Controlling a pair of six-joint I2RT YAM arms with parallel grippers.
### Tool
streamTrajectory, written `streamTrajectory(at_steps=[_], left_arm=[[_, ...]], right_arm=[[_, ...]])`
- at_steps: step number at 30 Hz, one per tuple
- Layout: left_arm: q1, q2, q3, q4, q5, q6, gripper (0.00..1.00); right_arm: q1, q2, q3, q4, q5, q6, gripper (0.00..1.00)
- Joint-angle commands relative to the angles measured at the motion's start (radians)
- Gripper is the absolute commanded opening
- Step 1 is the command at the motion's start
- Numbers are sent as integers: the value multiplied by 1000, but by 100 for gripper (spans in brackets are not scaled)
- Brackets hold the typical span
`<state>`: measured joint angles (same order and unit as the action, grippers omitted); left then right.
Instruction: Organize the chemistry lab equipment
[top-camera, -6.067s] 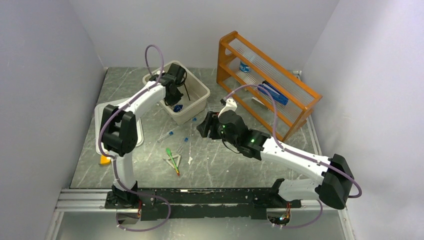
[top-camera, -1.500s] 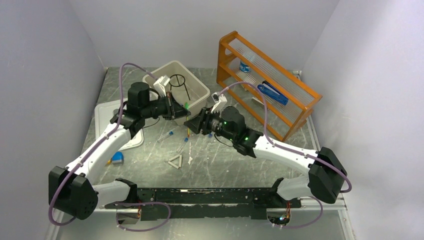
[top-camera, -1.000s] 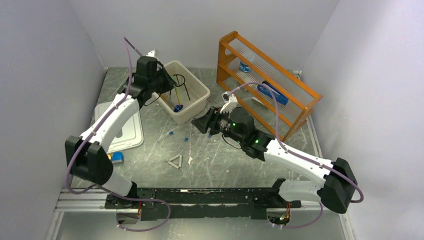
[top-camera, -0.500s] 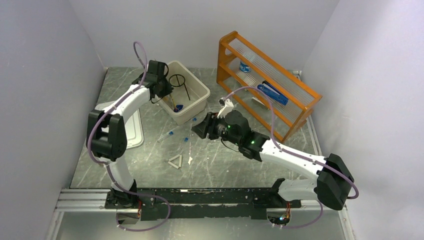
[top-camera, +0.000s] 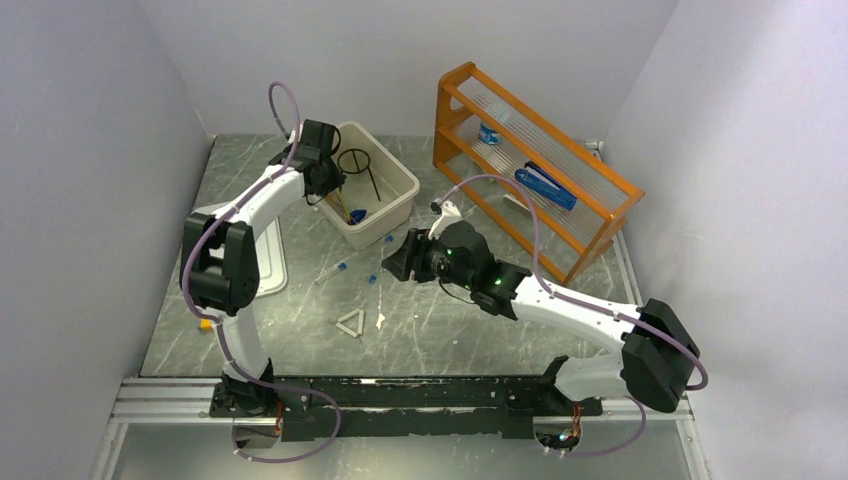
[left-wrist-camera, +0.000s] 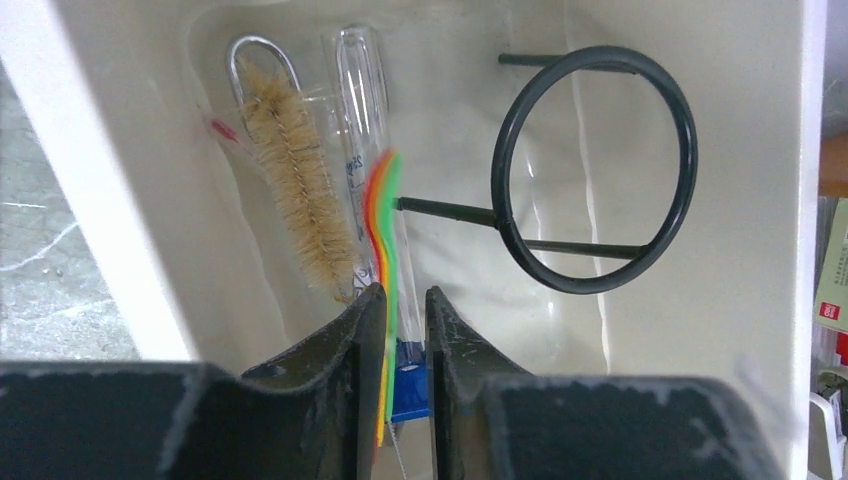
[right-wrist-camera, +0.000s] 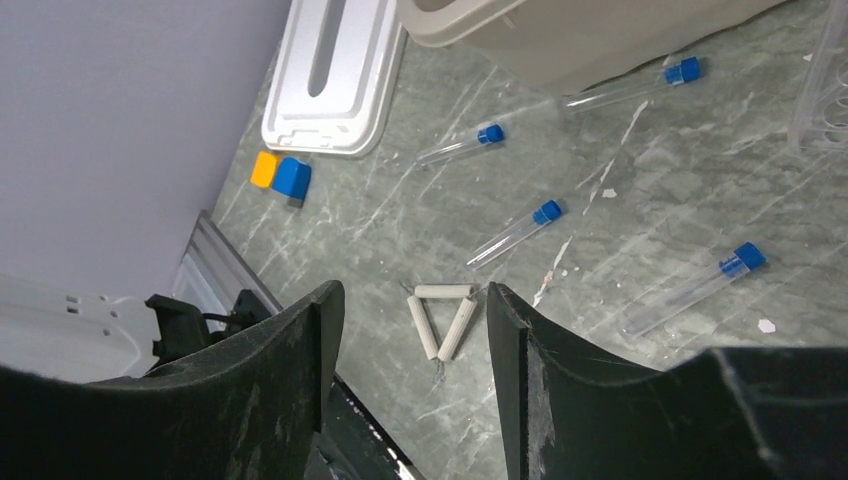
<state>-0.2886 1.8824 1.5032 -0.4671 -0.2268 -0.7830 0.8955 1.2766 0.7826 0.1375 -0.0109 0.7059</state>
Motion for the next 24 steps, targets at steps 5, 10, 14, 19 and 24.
streamTrajectory(at_steps=[5,10,14,19,24], left_arm=[[6,-104,46,-34,-40,84,37],[5,-230,-9,-5,23,147,44],[5,-378,-84,6,49,199,55],[6,-572,-201,-11,56,264,71],[6,-735,-300,-47,85,296,75]], right_arm=[[-5,39,46,-24,9,-8,59],[31,112,93,-113,70,-19,59],[101,205,153,-216,147,-13,59],[205,346,248,-327,216,35,59],[254,479,325,-399,226,109,59]])
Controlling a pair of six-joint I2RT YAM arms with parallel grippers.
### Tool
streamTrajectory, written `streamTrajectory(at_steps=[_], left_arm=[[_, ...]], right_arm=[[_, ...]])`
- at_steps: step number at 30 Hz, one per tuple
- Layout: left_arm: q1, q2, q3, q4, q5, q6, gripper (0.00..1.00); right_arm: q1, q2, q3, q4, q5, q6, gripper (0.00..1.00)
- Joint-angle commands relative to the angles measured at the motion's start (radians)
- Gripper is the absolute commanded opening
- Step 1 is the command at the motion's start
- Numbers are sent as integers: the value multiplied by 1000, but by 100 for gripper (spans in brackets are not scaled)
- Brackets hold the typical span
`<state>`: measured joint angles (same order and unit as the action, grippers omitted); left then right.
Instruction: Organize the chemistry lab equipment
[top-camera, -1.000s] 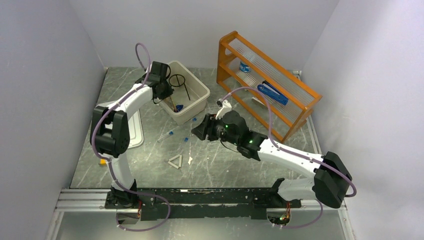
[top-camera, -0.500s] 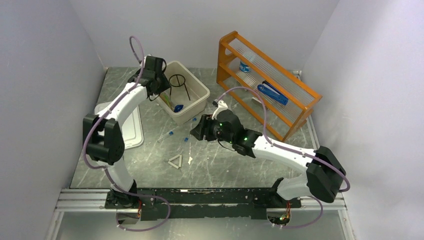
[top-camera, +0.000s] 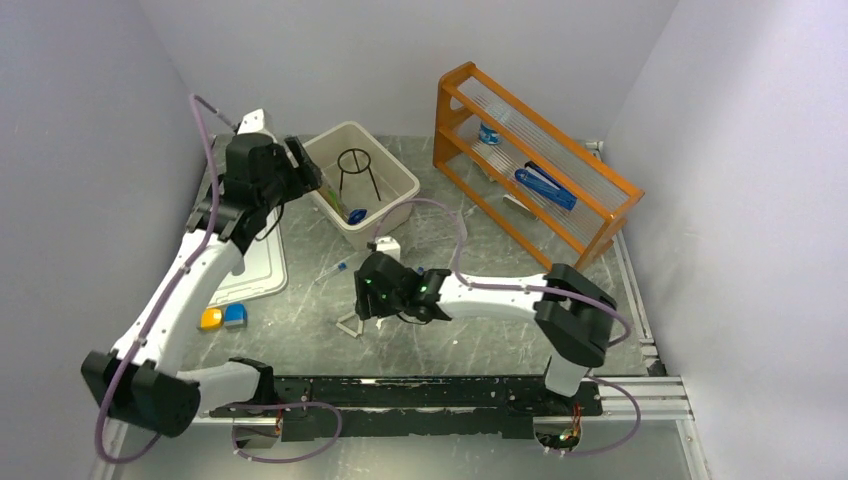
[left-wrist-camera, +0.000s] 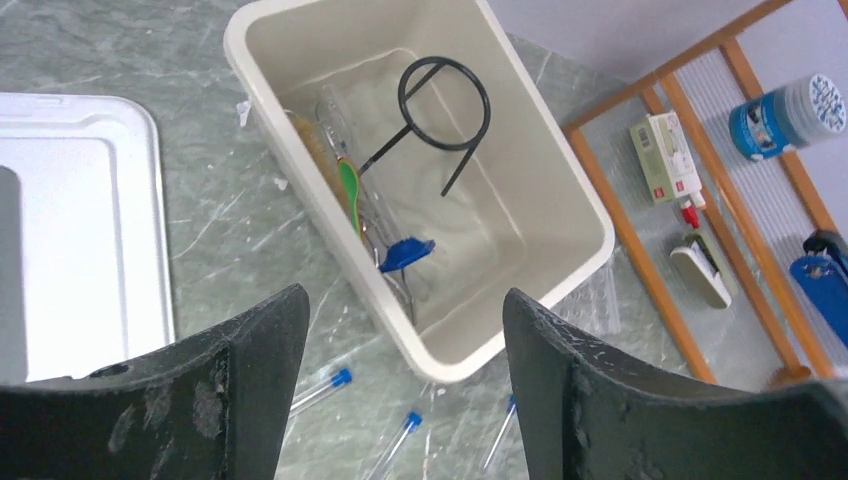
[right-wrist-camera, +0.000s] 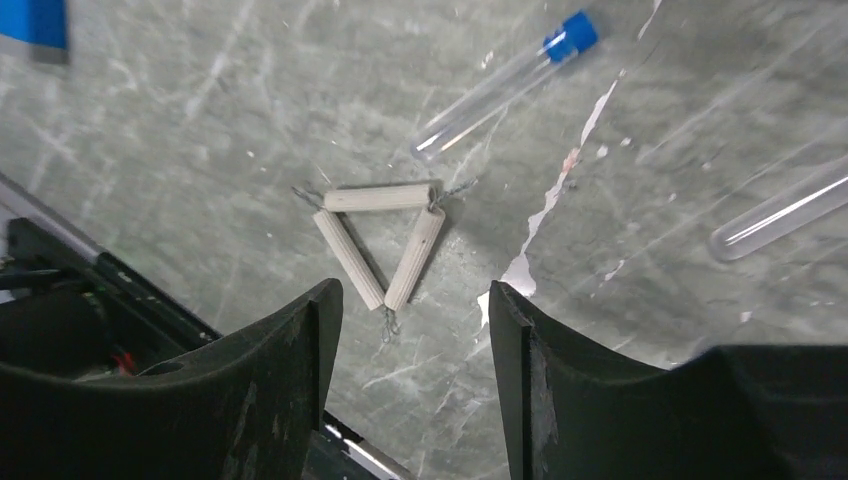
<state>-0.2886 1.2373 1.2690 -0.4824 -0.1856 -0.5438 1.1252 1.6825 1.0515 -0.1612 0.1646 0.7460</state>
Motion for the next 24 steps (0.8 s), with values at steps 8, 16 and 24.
streamTrajectory(at_steps=[8,16,24], left_arm=[[6,-224,-210,-66,151,2,73],[6,-280,-272,-85,148,-27,72],[5,-335,-310,-115,116,-24,72]], right_arm=[[39,177,142,-148,64,82,53],[44,238,185,-159,60,90,48],[51,294,225,-165,48,82,38]])
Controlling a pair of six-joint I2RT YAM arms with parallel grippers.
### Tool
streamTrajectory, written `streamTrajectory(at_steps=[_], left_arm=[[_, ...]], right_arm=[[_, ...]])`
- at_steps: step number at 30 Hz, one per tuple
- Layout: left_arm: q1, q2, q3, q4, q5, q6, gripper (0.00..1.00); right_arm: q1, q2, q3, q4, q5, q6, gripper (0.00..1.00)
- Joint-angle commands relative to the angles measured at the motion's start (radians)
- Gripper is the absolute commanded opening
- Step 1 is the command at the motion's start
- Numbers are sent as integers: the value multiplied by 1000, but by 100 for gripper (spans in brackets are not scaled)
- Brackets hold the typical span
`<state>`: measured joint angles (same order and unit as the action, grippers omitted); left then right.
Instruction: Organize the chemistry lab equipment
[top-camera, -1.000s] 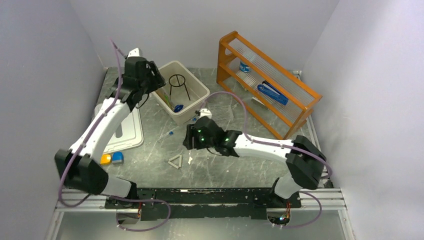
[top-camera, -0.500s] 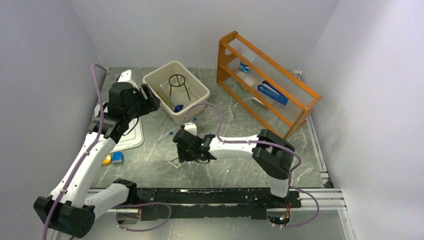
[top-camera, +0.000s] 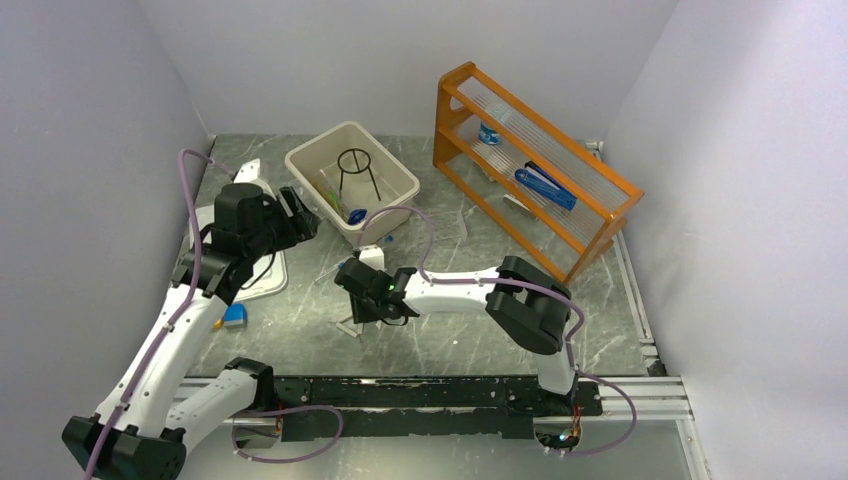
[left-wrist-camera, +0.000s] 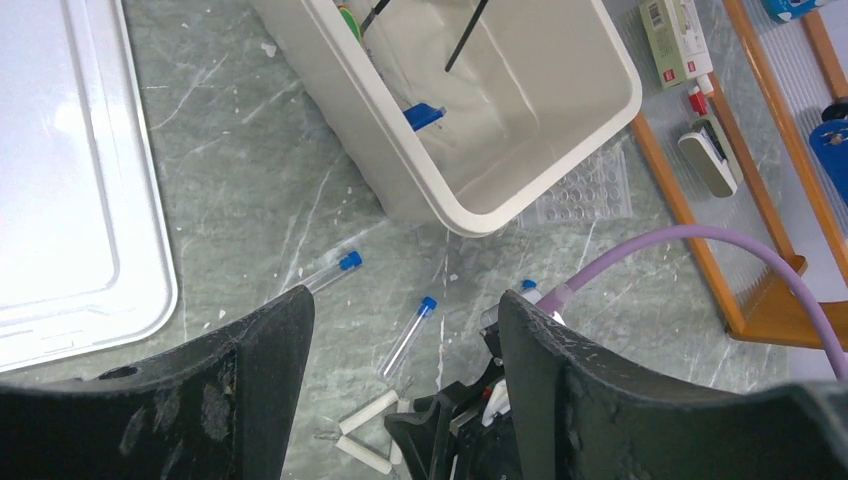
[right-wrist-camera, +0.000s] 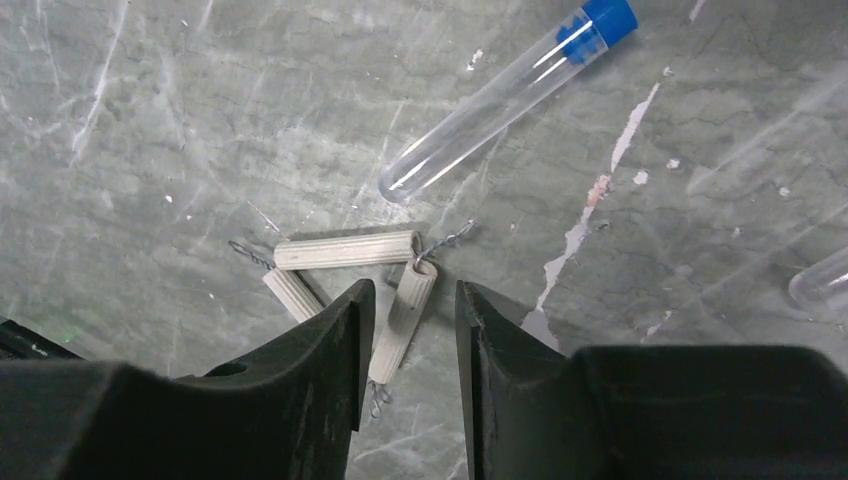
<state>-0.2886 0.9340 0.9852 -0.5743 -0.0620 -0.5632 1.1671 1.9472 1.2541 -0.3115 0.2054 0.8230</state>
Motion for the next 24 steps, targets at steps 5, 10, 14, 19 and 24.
streamTrajectory(at_steps=[5,10,14,19,24], left_arm=[[6,-38,-48,-23,-1,-3,71],[6,-43,-57,-26,-19,-10,73],[6,-34,-76,6,38,3,73],[5,-13,-89,43,162,47,77],[5,-23,-120,152,388,99,80]], right_arm=[[10,45,28,-22,17,15,28],[9,8,-7,-4,55,3,10],[10,-71,-72,65,81,-38,2],[6,-248,-190,215,103,-115,0],[-11,-426,-296,329,110,-179,0]])
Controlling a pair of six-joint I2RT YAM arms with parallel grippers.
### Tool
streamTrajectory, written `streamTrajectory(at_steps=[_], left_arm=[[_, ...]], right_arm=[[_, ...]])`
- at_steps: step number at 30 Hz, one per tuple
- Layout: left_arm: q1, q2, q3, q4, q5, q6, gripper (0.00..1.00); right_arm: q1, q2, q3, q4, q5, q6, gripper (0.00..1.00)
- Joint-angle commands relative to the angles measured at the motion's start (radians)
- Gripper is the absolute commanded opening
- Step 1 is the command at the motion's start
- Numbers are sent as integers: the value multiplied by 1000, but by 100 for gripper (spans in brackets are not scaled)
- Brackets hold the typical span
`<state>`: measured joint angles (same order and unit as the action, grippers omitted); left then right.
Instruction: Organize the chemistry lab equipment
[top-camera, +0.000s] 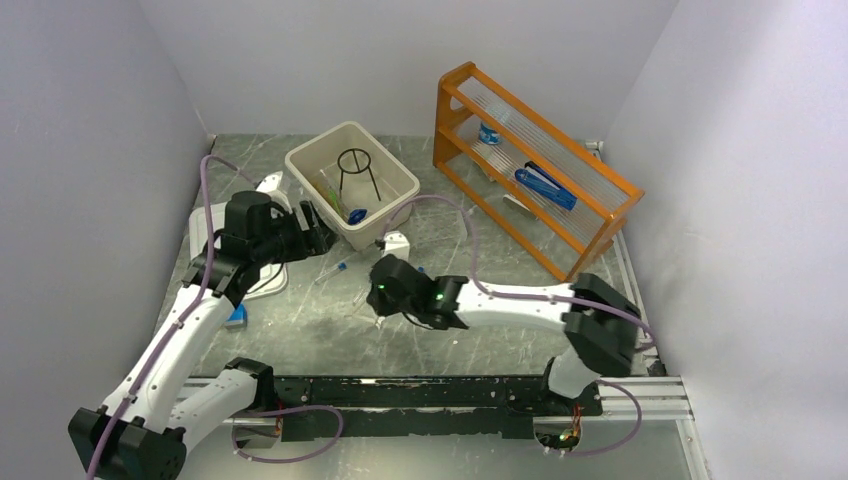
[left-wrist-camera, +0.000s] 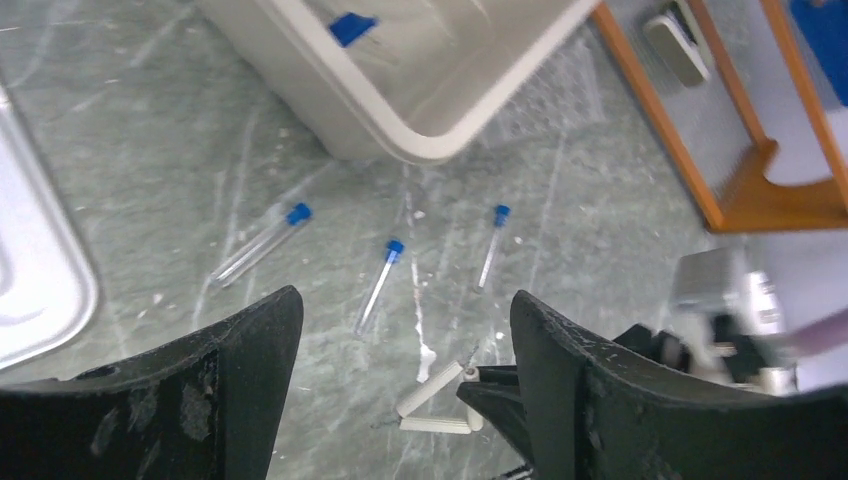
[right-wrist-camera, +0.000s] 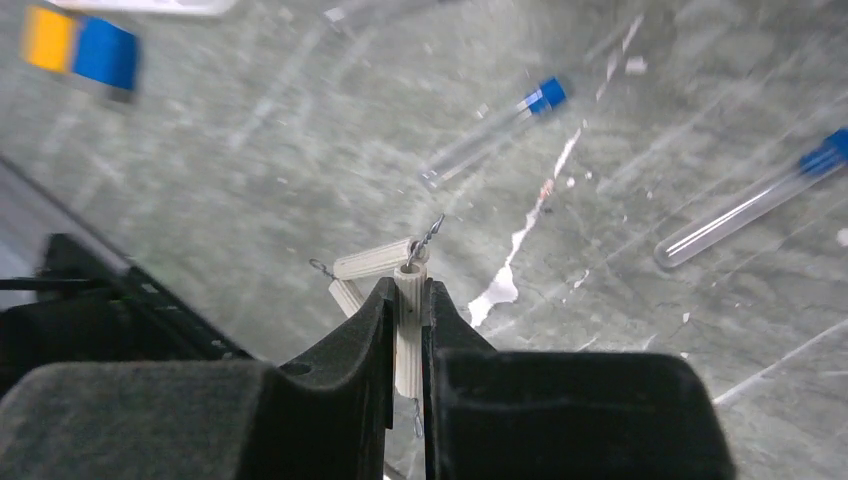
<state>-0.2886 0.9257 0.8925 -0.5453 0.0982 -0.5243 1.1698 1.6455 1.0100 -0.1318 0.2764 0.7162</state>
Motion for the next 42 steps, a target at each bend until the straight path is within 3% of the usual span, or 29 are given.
streamTrajectory(at_steps=[1,7,13,16,20,23,29,37,40,42], left_arm=[[5,-14,-38,160,280,64,80],[5,28,-67,321,580,74,77],[-9,47,-141,498,744,-5,76],[-45,50,-185,604,776,-54,76],[-123,80,-167,580,727,-30,75],[-157,103,-149,572,705,-30,66],[-163,89,-156,612,713,-50,38],[-162,32,-144,577,699,-19,40],[-163,23,-145,598,699,-37,28],[-162,28,-145,611,694,-48,15]], right_arm=[[-20,-155,-64,166,33,-81,0],[-89,-322,-119,268,-87,-168,0],[-233,-448,-176,337,-335,-223,0],[-273,-478,-178,337,-405,-236,0],[-294,-506,-173,348,-479,-241,0],[-297,-518,-169,347,-498,-245,0],[-306,-543,-184,350,-478,-238,0],[-325,-575,-205,359,-437,-226,0],[-331,-578,-207,362,-445,-221,0],[-332,-576,-204,366,-461,-219,0]])
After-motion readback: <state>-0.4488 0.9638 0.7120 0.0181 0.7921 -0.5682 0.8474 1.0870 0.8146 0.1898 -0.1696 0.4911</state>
